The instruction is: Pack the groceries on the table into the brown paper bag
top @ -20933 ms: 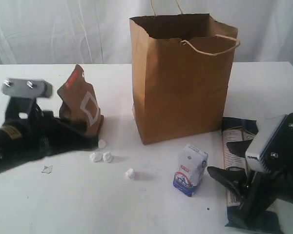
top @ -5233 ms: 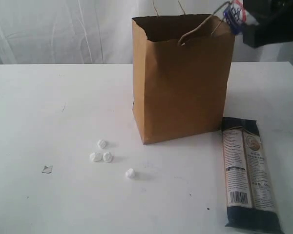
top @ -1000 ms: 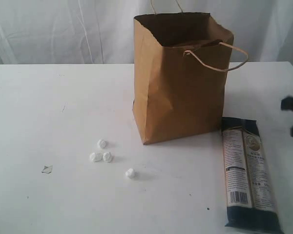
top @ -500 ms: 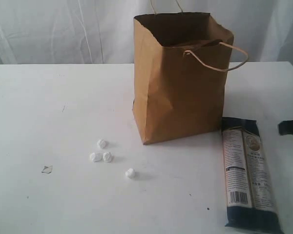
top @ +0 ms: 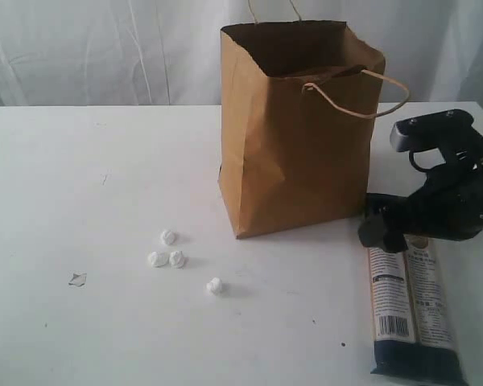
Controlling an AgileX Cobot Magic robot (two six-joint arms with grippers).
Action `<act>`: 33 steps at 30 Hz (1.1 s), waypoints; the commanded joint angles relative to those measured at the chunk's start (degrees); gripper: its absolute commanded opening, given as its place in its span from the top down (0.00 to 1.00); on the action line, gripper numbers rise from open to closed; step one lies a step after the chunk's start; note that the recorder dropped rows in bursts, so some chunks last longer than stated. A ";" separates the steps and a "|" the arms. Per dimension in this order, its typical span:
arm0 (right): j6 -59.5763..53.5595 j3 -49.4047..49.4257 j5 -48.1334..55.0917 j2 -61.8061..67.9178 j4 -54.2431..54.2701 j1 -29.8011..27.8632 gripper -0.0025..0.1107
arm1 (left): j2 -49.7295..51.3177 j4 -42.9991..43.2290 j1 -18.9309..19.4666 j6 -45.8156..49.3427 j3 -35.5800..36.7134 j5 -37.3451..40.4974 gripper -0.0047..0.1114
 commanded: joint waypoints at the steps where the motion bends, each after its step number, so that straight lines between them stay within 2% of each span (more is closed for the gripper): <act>1: -0.85 -0.21 -4.01 0.01 2.46 0.19 0.08 | -0.18 0.41 0.08 -0.10 0.37 -0.19 0.96; 15: -2.09 0.69 -12.17 6.55 2.68 0.19 0.08 | -0.18 0.41 0.08 -0.10 0.37 -0.19 0.96; 24: 9.71 0.58 -11.97 12.73 3.34 0.19 0.08 | -0.18 0.41 0.08 -0.10 0.37 -0.19 0.96; 33: 11.21 0.58 -13.91 15.33 3.45 0.19 0.08 | -0.18 0.41 0.08 -0.10 0.37 -0.19 0.96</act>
